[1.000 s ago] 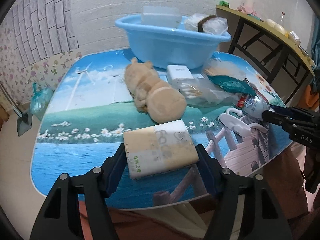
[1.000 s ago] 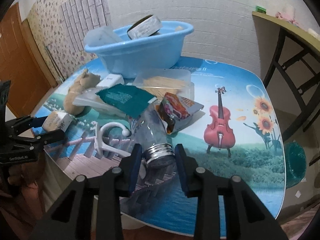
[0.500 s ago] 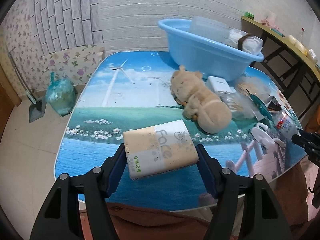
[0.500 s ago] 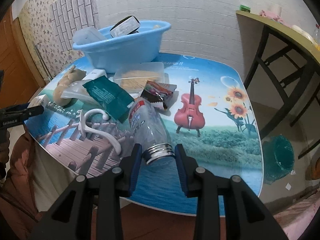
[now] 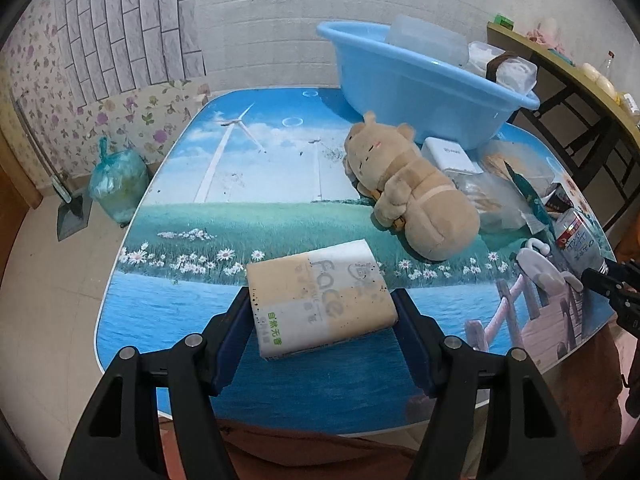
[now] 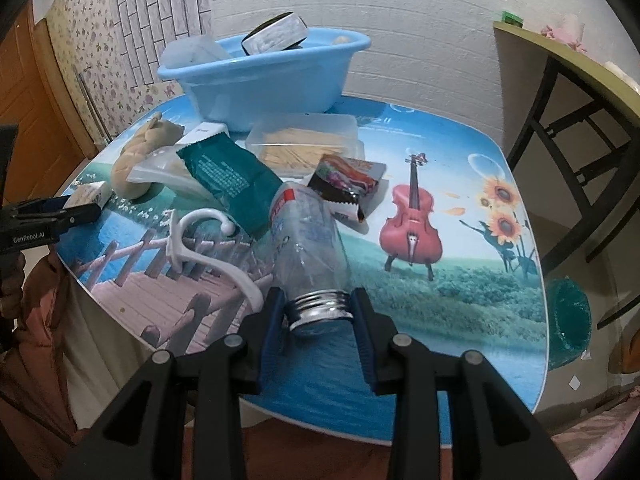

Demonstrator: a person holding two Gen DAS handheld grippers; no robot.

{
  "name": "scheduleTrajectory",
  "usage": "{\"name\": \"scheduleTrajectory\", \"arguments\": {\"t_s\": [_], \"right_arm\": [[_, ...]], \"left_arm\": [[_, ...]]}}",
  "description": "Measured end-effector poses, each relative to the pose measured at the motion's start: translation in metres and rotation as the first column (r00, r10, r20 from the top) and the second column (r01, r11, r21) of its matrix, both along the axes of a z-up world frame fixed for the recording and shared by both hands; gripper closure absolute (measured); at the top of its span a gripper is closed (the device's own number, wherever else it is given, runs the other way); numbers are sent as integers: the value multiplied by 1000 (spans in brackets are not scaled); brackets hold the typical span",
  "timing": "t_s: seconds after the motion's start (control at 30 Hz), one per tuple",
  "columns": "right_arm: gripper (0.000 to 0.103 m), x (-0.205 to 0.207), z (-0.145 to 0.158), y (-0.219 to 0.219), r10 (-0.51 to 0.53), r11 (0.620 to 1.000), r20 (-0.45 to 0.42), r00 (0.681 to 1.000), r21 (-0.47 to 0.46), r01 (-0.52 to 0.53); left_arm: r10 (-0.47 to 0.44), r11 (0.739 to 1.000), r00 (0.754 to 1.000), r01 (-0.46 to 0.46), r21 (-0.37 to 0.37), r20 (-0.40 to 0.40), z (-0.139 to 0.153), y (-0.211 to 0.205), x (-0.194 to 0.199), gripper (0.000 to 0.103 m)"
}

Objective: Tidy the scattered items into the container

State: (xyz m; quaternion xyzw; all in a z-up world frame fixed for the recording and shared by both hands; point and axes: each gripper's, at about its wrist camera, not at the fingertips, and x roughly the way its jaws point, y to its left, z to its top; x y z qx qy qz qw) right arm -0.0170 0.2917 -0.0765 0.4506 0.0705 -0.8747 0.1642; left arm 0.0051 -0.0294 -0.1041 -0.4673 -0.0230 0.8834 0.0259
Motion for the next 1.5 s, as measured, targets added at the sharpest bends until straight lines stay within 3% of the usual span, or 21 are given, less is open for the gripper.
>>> {"name": "scheduleTrajectory", "arguments": {"t_s": [0.27,0.5,0.9,1.23,1.5], "right_arm": [[64,-12,-5,-6,23,1000,-6,1000,4,-23],[70,-10,0,-4,26,999,-19,999,-42,-27],[71,-5,60,-2,22,983,-149,989,-175,-48],[71,-34,85,-24,40,980,-202,979,-184,-78],[71,-61,93,-30,47,980,-213,976,-181,-86]], "left_arm": [[-19,999,999,18,-51,-33,-3,7,-5,35],[-10,1000,999,10,-20,-33,3,1,-6,37],[2,1000,985,1,16,-172,58,-7,-2,37],[-33,999,967,39,21,-251,95,8,-30,37],[-66,997,963,75,23,-262,107,26,-63,37]]}}
